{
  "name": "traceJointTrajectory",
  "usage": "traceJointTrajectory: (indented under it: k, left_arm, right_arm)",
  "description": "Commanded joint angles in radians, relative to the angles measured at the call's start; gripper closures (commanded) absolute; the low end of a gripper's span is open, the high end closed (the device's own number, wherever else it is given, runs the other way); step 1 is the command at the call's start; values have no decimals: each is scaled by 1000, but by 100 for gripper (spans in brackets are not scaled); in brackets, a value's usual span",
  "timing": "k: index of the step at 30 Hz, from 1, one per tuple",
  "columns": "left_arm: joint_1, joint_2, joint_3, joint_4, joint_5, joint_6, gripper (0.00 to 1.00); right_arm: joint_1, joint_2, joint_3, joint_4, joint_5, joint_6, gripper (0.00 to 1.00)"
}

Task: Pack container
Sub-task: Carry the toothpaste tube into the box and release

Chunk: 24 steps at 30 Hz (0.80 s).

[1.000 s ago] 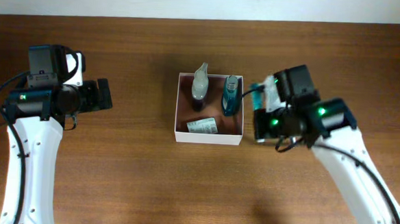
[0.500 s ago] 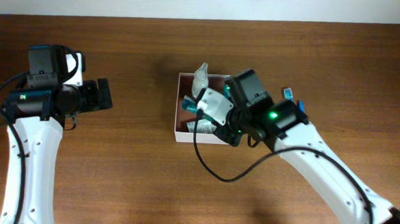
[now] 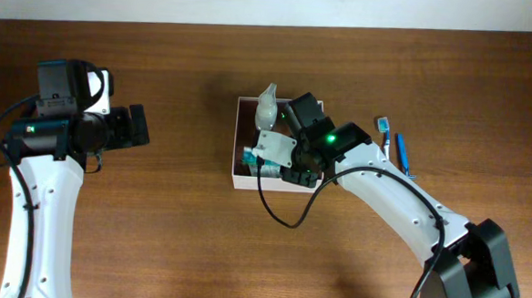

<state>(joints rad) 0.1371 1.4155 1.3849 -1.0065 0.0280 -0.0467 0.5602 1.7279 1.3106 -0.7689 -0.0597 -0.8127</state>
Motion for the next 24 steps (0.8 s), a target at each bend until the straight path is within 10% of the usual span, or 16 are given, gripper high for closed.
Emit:
traceJointTrajectory:
  k: [1,5,10,24]
  left_arm:
    - [3,-13,10,2,10,-6,0]
    - [3,-13,10,2,10,-6,0]
    - [3,-13,10,2,10,-6,0]
    - [3,-13,10,2,10,-6,0]
  right_arm:
    - [8,-29,47,-9,19,130,1]
    - [-2,-82,239,-176,20,633,1]
    - [-144,-94,352,-387,19,871,1]
    - [-640,-19,272,-422,20,997,1]
